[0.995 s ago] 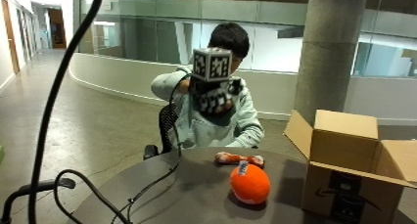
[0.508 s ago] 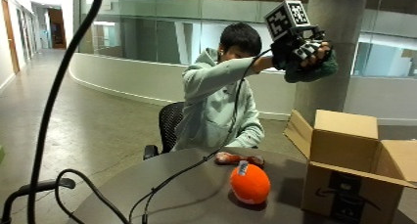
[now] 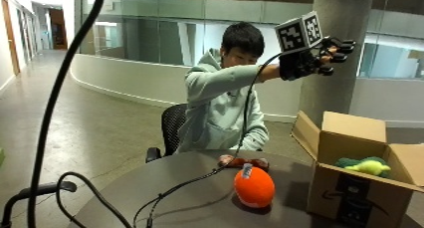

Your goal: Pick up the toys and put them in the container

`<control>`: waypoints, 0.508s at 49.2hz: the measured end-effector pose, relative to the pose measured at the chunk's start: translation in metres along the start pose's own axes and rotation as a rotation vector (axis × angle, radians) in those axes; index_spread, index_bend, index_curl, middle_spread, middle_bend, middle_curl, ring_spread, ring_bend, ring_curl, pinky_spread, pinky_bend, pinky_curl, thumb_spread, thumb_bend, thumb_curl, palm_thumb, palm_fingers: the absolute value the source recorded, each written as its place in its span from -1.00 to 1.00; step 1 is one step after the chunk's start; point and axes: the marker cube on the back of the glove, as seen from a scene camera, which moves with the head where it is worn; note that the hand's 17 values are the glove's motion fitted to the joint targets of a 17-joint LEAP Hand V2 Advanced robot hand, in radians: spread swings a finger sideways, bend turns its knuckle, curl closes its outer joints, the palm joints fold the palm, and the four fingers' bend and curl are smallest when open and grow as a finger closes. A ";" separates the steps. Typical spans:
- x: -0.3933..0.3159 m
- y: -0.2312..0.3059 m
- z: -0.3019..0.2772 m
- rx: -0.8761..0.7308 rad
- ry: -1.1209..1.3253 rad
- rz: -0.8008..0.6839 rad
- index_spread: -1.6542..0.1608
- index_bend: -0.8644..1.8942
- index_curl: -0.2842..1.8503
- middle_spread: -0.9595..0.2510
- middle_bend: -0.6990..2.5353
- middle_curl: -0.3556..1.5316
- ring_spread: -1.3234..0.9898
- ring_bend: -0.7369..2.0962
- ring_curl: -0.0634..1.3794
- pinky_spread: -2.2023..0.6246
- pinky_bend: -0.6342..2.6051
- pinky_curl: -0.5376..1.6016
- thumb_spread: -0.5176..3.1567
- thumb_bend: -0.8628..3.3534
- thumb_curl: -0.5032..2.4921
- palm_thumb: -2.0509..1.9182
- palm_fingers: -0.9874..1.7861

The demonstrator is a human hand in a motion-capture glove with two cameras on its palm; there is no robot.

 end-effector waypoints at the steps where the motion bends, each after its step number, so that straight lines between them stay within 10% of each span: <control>1: 0.003 0.004 -0.003 0.001 0.006 -0.002 0.56 -0.27 -0.60 0.58 -0.52 -0.12 0.10 -0.26 -0.50 0.53 -0.07 -0.10 -0.13 -0.61 -0.28 0.07 -0.64; 25: 0.144 0.124 -0.018 -0.096 0.263 0.105 0.58 -0.33 -0.61 0.64 -0.48 -0.30 0.13 -0.31 -0.50 0.57 -0.20 -0.17 -0.08 -0.59 -0.39 0.05 -0.46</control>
